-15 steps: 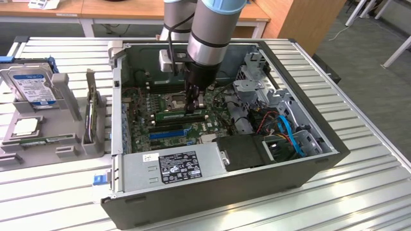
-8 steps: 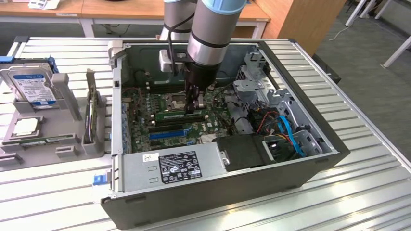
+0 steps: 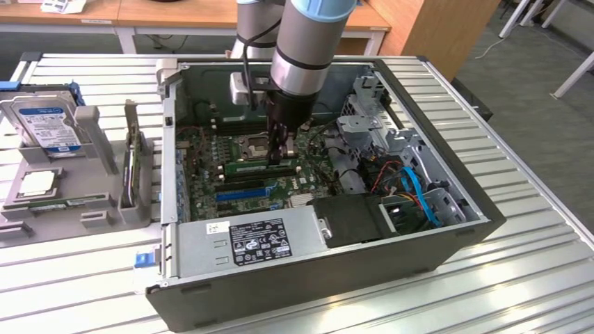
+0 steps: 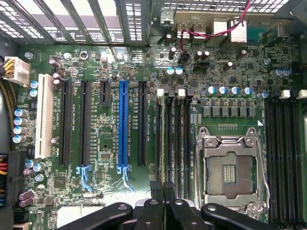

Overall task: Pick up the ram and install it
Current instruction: 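Insert the ram into the slot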

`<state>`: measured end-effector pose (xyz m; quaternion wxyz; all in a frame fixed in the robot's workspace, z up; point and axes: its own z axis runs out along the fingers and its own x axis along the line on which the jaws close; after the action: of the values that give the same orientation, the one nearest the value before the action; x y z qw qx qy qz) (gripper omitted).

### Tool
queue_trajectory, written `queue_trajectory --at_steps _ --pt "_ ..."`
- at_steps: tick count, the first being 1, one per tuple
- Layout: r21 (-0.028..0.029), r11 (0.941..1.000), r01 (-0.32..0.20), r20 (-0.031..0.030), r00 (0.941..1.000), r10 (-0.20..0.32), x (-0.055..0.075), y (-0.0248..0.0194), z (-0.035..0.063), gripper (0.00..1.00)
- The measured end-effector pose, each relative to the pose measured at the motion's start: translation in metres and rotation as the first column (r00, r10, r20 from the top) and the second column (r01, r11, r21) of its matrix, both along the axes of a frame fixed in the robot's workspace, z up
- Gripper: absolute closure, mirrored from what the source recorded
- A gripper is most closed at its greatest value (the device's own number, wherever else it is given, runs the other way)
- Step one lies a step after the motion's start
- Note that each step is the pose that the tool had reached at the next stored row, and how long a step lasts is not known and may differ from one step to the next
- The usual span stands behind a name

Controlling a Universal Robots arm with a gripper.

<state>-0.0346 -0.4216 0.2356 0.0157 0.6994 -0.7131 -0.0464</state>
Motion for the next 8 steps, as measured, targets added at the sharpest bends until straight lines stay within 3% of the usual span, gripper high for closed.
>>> queue_trajectory --at_steps 8 --pt "-0.0002 1.0 0.0 -0.0001 1.0 0.0 0.0 0.0 -0.0016 0.88"
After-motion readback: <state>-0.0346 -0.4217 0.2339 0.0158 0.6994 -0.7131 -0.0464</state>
